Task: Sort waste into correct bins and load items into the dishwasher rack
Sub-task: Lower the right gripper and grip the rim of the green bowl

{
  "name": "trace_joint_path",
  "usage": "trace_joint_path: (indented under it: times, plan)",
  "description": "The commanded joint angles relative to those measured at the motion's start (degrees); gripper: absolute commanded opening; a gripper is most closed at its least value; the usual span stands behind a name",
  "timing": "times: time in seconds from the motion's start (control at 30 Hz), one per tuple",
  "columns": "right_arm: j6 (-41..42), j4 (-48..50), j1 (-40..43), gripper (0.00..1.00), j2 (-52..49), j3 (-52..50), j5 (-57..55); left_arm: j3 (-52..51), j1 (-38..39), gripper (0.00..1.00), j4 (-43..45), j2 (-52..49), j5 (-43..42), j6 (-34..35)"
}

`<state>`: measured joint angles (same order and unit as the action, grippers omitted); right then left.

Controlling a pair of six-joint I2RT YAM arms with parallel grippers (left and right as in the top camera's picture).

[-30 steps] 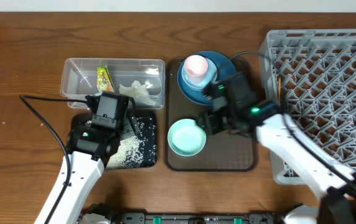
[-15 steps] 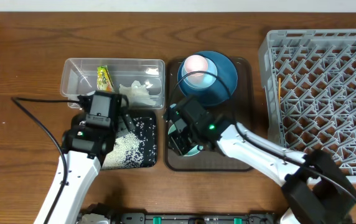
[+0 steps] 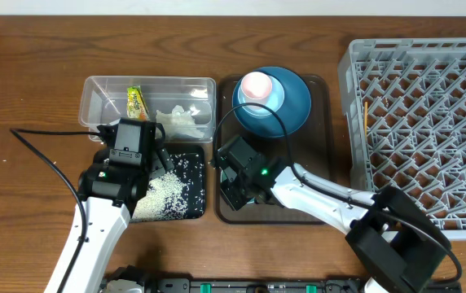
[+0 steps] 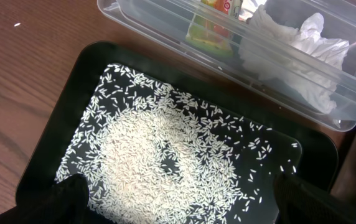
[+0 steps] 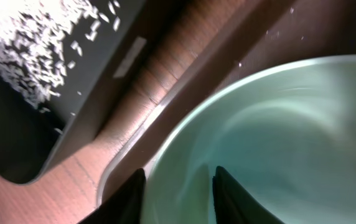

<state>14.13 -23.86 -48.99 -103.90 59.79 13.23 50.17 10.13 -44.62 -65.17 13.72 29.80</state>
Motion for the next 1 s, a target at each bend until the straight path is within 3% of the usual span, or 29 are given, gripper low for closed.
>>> trace_joint_path:
  times: [0.0, 0.43, 0.97]
  plan:
    - [0.6, -0.4, -2.0, 0.26, -0.7, -0.3, -4.0, 0.3, -0.3, 0.97, -0.1, -0.3, 0.9, -0.3]
    - [0.6, -4.0, -0.8, 0.27, 0.8, -0.2, -15.7, 0.3, -0.3, 0.98, -0.1, -0.3, 0.9, -0.3]
    - [-0.6, -4.5, -0.7, 0.27, 3.0, 1.5, -17.7, 0.3, -0.3, 0.98, -0.1, -0.3, 0.7, -0.3]
